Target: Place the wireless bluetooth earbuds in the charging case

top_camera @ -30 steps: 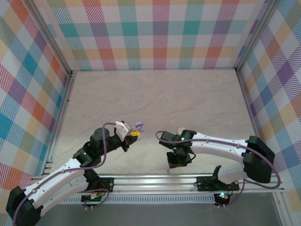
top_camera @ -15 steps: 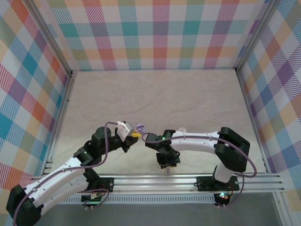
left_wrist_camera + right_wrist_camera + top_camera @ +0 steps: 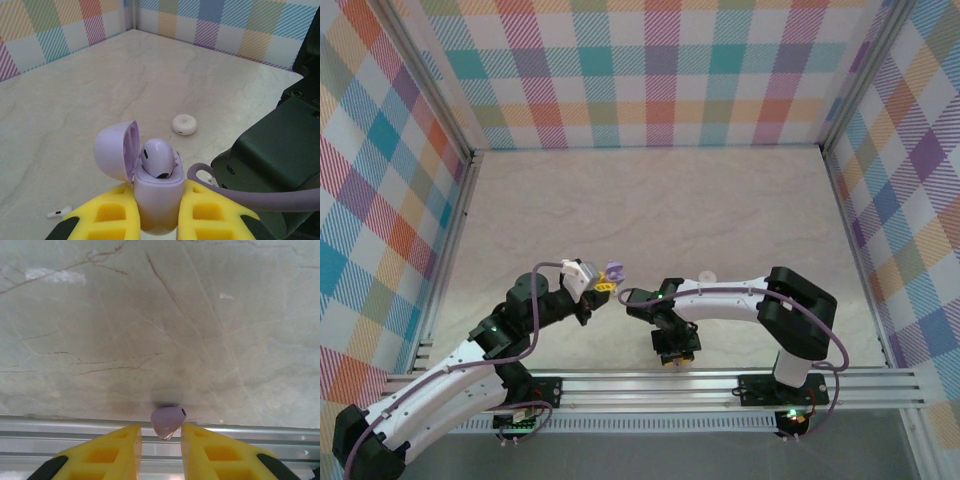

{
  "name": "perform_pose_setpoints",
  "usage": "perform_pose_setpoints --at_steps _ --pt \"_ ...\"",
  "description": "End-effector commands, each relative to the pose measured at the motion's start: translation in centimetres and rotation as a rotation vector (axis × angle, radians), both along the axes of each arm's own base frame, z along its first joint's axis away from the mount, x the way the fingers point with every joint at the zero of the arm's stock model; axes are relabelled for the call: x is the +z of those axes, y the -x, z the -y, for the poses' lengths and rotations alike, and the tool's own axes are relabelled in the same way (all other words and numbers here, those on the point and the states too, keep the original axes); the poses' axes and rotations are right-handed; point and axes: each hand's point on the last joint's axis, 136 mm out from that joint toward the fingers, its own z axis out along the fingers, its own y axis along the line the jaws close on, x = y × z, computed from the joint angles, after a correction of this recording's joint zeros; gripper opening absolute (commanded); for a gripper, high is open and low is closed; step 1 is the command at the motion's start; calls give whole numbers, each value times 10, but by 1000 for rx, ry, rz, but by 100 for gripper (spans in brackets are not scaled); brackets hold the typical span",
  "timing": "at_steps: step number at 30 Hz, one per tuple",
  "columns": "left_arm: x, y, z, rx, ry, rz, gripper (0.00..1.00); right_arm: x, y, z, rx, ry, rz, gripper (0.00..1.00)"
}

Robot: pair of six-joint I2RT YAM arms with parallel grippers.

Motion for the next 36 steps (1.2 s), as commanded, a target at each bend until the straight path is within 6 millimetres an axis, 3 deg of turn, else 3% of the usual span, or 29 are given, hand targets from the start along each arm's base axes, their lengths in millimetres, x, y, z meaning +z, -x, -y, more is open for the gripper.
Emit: perform_pose_setpoints --at_steps 1,11,20,23,26,33,36 --pt "-1 -2 -4 20 1 -5 0 -5 7 5 16 32 -33 28" --pt "2 0 -5 14 8 -2 0 -9 -1 8 30 66 -11 21" --pt "5 1 -3 3 24 15 0 24 -25 7 -20 6 71 10" --pt "11 1 0 -12 54 51 0 50 -44 7 -92 -67 119 9" --pt "24 2 5 -38 104 121 0 91 -70 8 -176 -177 189 9" --pt "55 -12 24 -72 173 257 0 230 -146 13 -293 -446 561 6" --pt "67 -22 37 -79 171 309 0 269 -161 5 -295 -519 653 6"
